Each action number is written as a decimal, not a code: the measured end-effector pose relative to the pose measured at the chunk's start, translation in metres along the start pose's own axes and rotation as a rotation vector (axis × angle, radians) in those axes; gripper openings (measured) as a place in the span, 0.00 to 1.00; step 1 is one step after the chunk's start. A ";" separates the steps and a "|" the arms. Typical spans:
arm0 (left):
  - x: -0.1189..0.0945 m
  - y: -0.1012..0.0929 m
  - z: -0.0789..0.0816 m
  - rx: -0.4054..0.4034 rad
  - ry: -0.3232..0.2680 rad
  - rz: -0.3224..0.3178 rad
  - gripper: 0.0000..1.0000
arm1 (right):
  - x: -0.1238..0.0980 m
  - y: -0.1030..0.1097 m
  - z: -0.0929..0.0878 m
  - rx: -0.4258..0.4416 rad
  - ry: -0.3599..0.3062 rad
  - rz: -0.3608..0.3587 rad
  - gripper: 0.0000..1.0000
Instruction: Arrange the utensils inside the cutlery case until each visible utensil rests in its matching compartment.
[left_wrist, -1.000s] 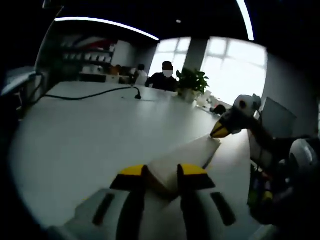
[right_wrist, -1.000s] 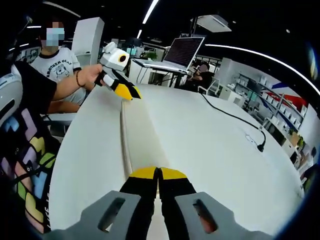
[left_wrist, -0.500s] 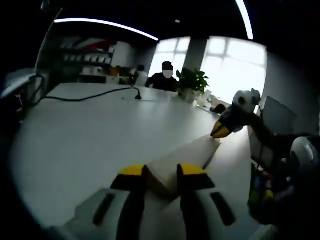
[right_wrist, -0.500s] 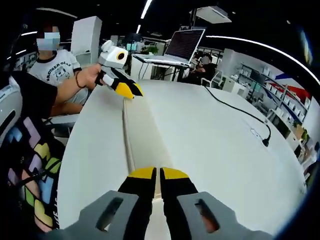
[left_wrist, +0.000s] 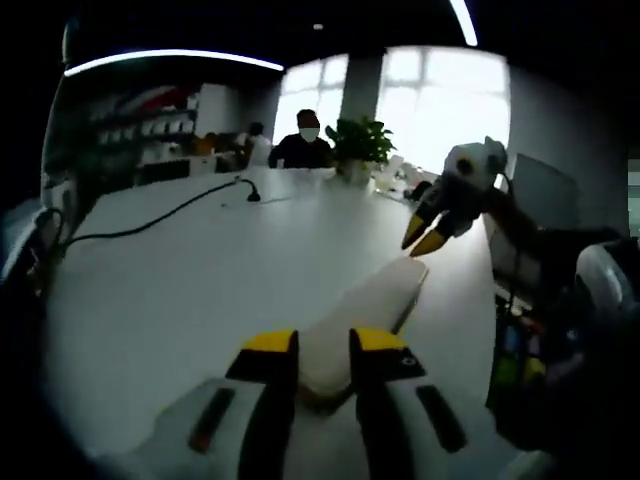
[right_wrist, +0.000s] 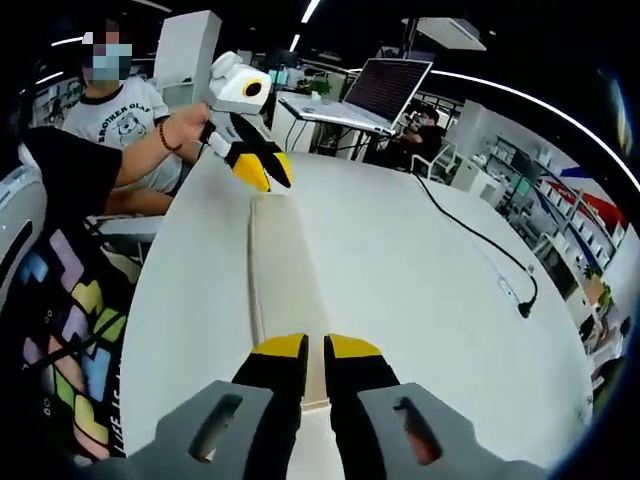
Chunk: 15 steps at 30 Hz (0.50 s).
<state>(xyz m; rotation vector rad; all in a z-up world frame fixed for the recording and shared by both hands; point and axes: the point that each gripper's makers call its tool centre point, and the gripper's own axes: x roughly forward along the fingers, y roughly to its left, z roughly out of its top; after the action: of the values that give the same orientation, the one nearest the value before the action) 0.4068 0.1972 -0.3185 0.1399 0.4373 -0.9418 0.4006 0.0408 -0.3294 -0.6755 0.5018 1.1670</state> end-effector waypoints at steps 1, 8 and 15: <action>0.002 -0.001 0.000 0.016 0.015 0.001 0.23 | 0.001 0.000 -0.002 0.000 0.018 0.002 0.07; 0.006 -0.009 -0.004 0.057 0.111 -0.060 0.23 | -0.001 -0.001 -0.004 0.014 0.069 0.019 0.08; 0.002 -0.007 -0.011 0.170 0.253 -0.081 0.23 | -0.004 -0.002 -0.006 0.008 0.138 0.061 0.09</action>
<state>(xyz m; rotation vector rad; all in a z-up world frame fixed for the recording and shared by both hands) 0.3994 0.1946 -0.3287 0.4009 0.5990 -1.0452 0.4009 0.0341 -0.3306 -0.7417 0.6467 1.1796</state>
